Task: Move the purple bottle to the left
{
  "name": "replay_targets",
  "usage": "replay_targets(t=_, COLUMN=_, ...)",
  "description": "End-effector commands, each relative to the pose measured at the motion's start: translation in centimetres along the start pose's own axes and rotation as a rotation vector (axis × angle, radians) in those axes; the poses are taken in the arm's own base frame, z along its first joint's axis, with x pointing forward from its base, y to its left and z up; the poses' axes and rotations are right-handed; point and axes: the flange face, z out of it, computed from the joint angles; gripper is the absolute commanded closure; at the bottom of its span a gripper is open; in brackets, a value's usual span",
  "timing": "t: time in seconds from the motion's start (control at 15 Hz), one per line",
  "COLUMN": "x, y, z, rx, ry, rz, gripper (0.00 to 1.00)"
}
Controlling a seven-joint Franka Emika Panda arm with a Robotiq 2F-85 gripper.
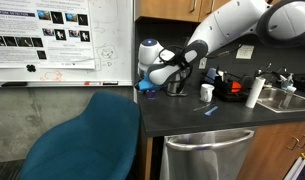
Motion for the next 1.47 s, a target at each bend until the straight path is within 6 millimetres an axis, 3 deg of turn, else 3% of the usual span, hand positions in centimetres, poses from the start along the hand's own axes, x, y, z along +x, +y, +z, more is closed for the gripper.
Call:
replay_targets(t=0.0, x=1.1, y=-0.9, z=1.5, rx=-0.040, ry=0.055, rz=-0.011, gripper=1.00)
replay_targets(t=0.13, x=1.3, y=-1.0, z=2.4, rx=-0.061, ry=0.068, rz=-0.020, gripper=1.00)
replay_targets(t=0.2, x=2.7, y=0.6, z=2.8, rx=-0.072, ry=0.075, rz=-0.022, gripper=1.00)
replay_targets(t=0.47, x=4.7, y=2.3, z=3.7, rx=-0.118, ry=0.100, rz=-0.007, gripper=1.00)
replay_targets(t=0.53, x=4.3, y=2.4, z=3.9, rx=-0.099, ry=0.089, rz=0.007, gripper=0.74)
replay_targets(t=0.6, x=4.3, y=2.4, z=3.9, rx=-0.099, ry=0.089, rz=0.007, gripper=0.98)
replay_targets(t=0.87, x=4.3, y=2.4, z=4.0, rx=-0.100, ry=0.088, rz=0.006, gripper=0.74)
replay_targets(t=1.4, x=4.3, y=2.4, z=4.0, rx=-0.100, ry=0.088, rz=0.006, gripper=0.74)
